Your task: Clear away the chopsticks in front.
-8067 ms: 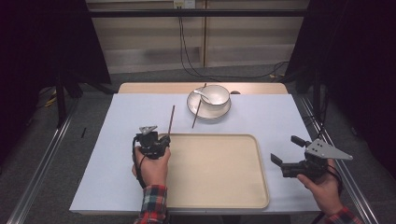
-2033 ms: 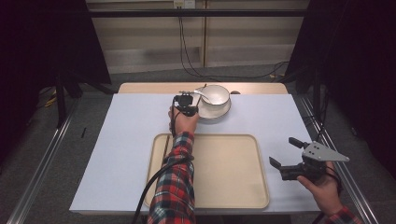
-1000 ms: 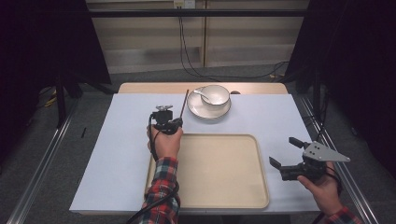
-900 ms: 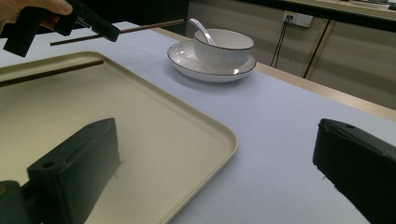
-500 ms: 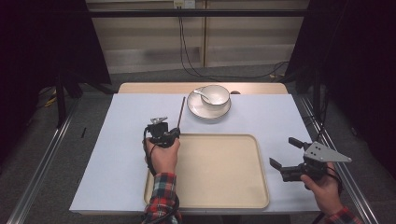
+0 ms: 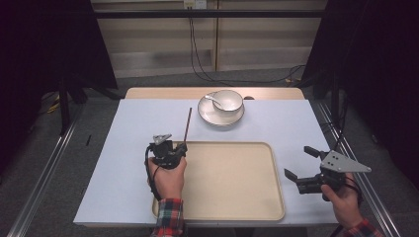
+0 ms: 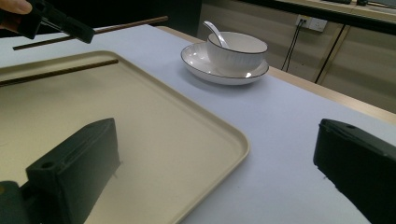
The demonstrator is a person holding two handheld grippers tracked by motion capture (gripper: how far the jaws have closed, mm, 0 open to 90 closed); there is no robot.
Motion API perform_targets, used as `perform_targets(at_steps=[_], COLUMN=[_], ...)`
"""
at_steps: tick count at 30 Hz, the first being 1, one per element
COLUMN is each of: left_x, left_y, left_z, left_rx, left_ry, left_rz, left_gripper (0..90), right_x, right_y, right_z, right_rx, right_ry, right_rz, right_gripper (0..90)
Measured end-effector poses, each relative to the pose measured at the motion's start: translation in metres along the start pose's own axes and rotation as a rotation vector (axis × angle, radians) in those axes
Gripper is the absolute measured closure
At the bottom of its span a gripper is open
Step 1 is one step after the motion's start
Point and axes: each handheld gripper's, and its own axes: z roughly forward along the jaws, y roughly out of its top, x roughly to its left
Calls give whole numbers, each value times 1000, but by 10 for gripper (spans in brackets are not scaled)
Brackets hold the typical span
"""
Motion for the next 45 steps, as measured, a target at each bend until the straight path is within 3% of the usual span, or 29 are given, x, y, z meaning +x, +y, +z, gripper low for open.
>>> perform_targets(at_steps=[9, 17, 34, 45], left_x=[-2, 3, 13, 15], left_y=[-19, -34, -53, -58], left_z=[-9, -20, -37, -38], left_rx=[18, 25, 44, 61], left_ry=[-4, 43, 75, 100], left_rz=[-5, -21, -59, -46], left_gripper=[852, 852, 852, 852], right_x=[-1, -2, -1, -1], right_y=[0, -1, 0, 0], right_z=[-1, 0, 3, 3], right_rx=[-3, 5, 17, 13], right_ry=[-2, -1, -7, 2], right_rz=[1, -1, 3, -7], right_gripper=[0, 1, 5, 5])
